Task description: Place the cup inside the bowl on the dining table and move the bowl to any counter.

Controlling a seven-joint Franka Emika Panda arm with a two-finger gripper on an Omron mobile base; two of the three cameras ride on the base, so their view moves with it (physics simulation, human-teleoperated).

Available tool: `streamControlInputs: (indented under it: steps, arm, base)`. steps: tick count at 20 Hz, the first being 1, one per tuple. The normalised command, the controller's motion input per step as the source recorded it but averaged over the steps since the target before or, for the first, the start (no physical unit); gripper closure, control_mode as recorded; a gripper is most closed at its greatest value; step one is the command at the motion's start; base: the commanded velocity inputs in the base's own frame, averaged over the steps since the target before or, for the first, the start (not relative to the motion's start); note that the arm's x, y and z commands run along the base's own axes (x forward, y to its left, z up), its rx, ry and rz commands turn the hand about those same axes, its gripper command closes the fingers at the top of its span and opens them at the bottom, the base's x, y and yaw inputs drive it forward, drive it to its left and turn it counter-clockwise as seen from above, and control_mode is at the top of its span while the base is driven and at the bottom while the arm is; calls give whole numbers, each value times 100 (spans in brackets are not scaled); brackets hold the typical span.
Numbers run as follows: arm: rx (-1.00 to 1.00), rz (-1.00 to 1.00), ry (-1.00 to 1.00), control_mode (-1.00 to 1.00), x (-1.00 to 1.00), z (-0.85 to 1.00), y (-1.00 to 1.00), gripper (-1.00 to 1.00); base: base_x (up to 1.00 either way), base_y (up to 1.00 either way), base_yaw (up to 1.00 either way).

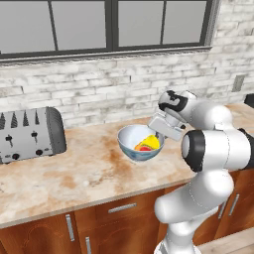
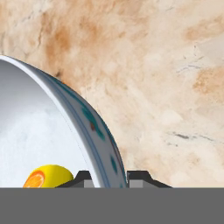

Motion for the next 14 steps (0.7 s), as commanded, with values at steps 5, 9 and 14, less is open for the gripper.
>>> streamControlInputs:
  steps: [5, 9, 14]
  arm:
    - [0, 0, 0, -100, 10, -20, 0, 100]
    - [0, 0, 0, -100, 6, -18, 0, 100]
    - [0, 0, 0, -100, 1, -10, 0, 100]
  base:
    - [0, 0, 0]
    - [0, 0, 0]
    - [0, 0, 0]
